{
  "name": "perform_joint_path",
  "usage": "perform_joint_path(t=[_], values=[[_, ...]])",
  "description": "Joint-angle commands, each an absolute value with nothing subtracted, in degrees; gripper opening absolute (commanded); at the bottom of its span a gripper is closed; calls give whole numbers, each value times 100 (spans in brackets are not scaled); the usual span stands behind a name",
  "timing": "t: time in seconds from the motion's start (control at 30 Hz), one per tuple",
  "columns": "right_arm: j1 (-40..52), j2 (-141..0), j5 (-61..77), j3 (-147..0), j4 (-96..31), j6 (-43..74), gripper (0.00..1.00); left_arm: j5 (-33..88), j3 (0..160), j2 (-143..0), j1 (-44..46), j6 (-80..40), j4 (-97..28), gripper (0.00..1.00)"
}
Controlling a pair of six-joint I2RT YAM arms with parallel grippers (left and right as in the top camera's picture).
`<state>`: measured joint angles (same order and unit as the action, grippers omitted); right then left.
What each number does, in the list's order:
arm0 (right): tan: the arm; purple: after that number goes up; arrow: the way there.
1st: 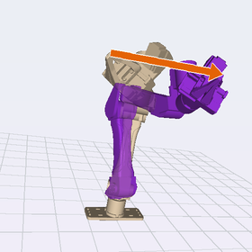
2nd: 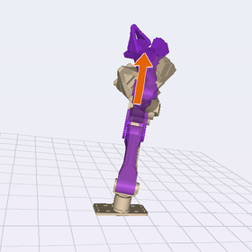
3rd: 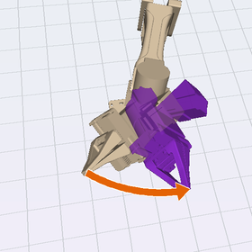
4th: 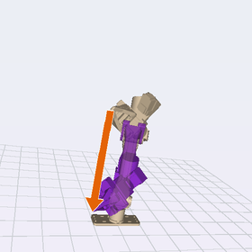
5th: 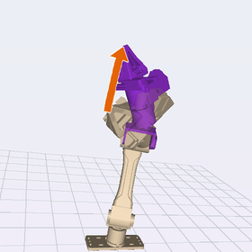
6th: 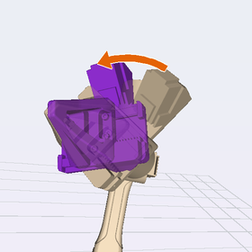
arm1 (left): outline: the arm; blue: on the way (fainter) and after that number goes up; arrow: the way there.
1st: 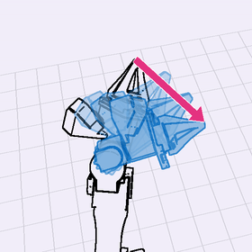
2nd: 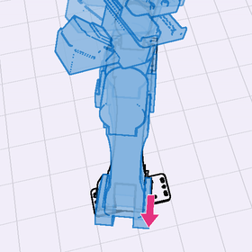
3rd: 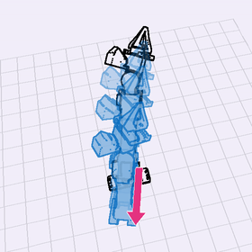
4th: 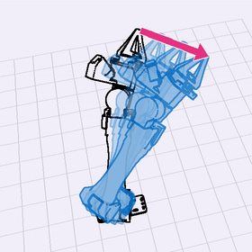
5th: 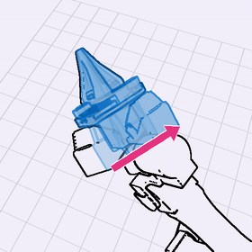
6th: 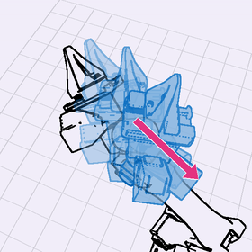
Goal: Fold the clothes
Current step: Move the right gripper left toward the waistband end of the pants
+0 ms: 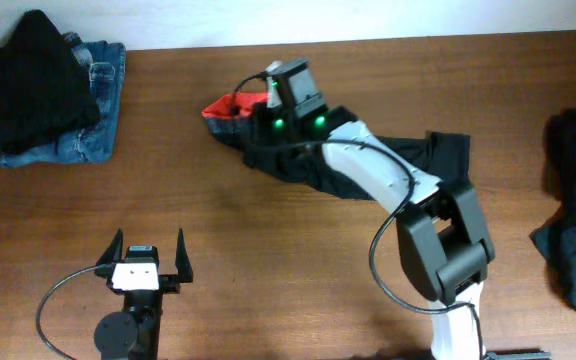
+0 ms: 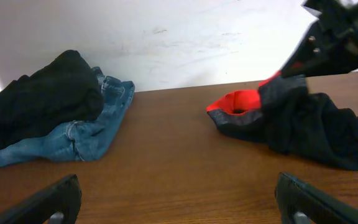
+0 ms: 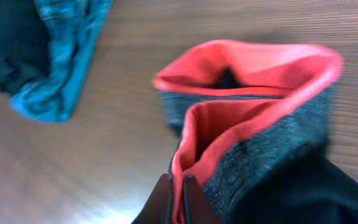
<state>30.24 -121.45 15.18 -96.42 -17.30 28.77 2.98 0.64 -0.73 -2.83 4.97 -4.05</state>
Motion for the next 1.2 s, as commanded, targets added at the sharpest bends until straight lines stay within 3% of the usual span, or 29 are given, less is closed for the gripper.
perform_joint_path(t=[0.0,0.7,0.77,0.83,1.17], values=[[3380,-11983,1627,-9647,-1638,2952,4,362,51,-40,-316,569,-438,99],[4692,-12003,1026,-9644,-1450,3245,4,362,54,-40,-316,569,-436,99],[4729,-12009,1026,-9644,-1444,3245,11,362,54,-40,-316,569,-436,99],[4729,-12009,1026,-9644,-1406,3242,29,362,54,-40,-316,569,-438,99],[4449,-11872,648,-9647,-1328,2255,45,362,54,-40,-316,569,-438,99]])
